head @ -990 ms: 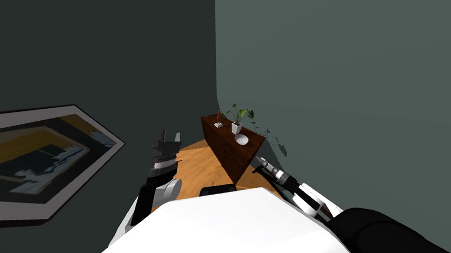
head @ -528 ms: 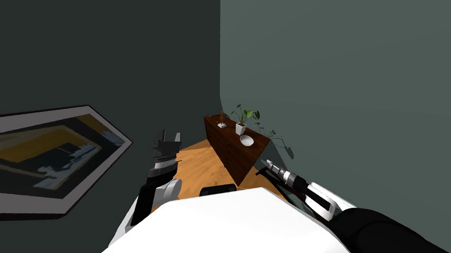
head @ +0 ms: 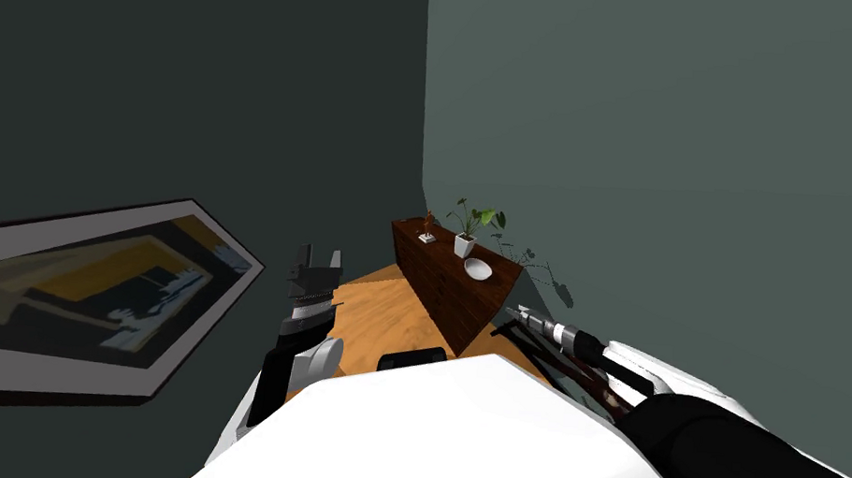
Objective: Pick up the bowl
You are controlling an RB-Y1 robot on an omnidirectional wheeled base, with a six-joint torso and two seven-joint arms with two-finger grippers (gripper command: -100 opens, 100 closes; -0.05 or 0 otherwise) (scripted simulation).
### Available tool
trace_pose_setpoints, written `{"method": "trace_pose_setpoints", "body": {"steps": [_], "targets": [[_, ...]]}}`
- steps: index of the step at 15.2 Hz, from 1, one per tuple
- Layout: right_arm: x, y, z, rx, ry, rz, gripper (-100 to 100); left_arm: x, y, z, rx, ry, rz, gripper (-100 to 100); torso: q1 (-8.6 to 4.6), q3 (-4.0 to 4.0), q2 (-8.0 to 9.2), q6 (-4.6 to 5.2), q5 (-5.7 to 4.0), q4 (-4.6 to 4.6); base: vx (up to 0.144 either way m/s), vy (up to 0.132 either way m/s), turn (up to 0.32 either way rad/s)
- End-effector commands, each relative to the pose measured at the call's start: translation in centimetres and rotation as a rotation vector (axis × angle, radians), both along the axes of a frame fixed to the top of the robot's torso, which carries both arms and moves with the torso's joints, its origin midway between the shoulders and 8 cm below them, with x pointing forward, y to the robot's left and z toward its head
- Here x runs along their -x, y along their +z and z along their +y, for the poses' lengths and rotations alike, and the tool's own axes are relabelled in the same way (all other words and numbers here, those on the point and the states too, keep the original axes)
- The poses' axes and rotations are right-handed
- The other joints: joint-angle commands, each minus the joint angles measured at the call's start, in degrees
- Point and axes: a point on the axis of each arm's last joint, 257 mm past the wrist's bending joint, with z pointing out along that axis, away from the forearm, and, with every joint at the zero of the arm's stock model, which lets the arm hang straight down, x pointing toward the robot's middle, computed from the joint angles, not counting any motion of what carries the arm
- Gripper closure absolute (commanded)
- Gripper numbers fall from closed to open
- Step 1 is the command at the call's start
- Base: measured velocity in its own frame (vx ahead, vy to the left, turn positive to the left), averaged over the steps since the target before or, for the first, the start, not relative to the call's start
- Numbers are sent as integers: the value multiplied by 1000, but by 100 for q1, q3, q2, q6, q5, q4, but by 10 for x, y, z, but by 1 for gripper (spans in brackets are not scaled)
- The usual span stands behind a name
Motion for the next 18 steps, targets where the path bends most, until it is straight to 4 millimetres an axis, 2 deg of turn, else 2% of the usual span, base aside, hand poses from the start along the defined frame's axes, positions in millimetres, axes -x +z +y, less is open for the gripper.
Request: {"method": "trace_pose_setpoints", "body": {"steps": [1,3,4,5,6,8,9,10,11,13,14,15,16,17,18], "targets": [[10,-3,-26,80,10,46,-100,0,0,0,0,0,0,0,0,0,0,0,0,0,51,116,76],[7,1,-30,99,23,52,-100,0,0,0,0,0,0,0,7,0,0,-1,2,0,36,103,55],[17,-1,-51,160,26,91,-100,0,0,0,0,0,0,0,0,2,4,1,1,1,47,98,81],[15,3,-53,175,39,94,-100,0,0,0,0,0,0,0,0,1,2,-2,0,1,64,116,81],[25,1,-72,230,41,132,-100,0,0,0,0,0,0,0,4,-1,-3,-2,1,0,70,141,114],[21,7,-75,252,59,137,-100,0,0,0,0,0,0,0,17,-5,-8,-2,4,-2,64,127,55],[31,8,-94,309,66,175,-100,0,0,0,0,0,0,0,11,-4,-6,0,3,-1,73,122,71],[28,12,-96,324,78,178,-100,0,0,0,0,0,0,0,12,-5,-9,-2,3,-2,83,127,83],[38,12,-113,373,83,216,-100,0,0,0,0,0,0,0,13,-6,-12,-2,3,-2,86,123,117],[34,17,-115,391,98,219,-100,0,0,0,0,0,0,0,10,-9,-16,-3,4,-4,82,93,65],[41,21,-132,449,114,259,-100,0,0,0,0,0,0,0,2,-8,-14,-1,1,-3,71,94,79],[40,23,-133,455,119,260,-100,0,0,0,0,0,0,0,2,-7,-12,-2,1,-3,64,101,84],[49,26,-148,503,133,298,-100,0,0,0,0,0,0,0,3,-5,-9,-2,0,-2,90,124,119],[46,29,-149,513,141,300,-100,0,0,0,0,0,0,0,9,-7,-13,-3,2,-3,95,132,91],[55,31,-162,556,156,338,-100,0,0,0,0,0,0,0,14,-9,-16,-3,3,-3,107,153,108]]}}
